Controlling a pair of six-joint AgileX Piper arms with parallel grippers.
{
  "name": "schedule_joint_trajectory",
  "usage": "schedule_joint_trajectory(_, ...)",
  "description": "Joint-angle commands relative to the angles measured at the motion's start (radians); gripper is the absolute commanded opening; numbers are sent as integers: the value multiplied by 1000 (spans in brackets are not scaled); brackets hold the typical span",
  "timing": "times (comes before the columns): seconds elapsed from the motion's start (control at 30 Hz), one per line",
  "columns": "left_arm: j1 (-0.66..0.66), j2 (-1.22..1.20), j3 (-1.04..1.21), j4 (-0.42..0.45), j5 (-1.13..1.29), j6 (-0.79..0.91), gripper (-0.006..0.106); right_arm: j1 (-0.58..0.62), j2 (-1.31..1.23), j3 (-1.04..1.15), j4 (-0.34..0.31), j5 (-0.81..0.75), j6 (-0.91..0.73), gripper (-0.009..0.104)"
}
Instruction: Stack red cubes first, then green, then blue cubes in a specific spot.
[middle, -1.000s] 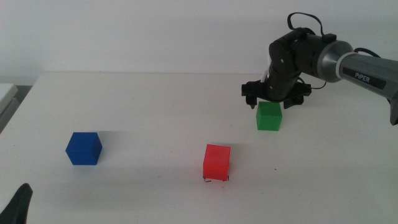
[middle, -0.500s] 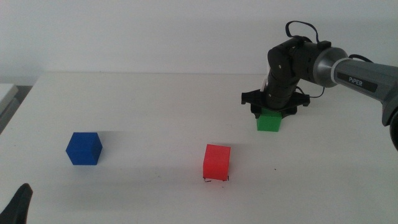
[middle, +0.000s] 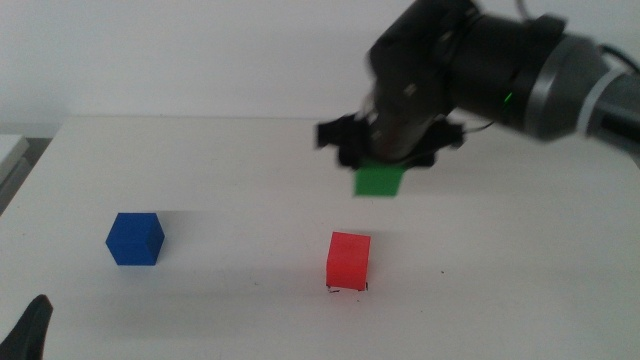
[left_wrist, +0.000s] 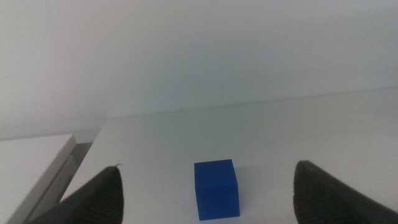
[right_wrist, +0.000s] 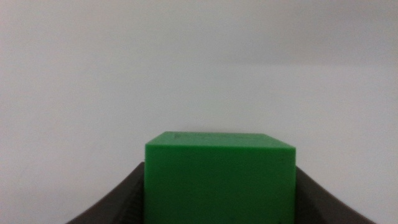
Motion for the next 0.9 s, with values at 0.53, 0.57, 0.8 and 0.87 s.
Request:
schedule_joint_trajectory(0.53, 2, -4, 0, -1, -13, 0, 94, 115, 119, 24, -36, 14, 242, 2)
schedule_joint_trajectory(0.57, 2, -4, 0, -1, -13, 0, 94, 115, 124, 24, -31, 24, 242, 2)
schedule_joint_trajectory(0.8, 2, -4, 0, -1, -13, 0, 94, 115, 136, 24, -45, 56, 254, 3)
schedule_joint_trajectory(0.87, 2, -4, 0, -1, -13, 0, 94, 115, 136, 24, -45, 54, 257, 3)
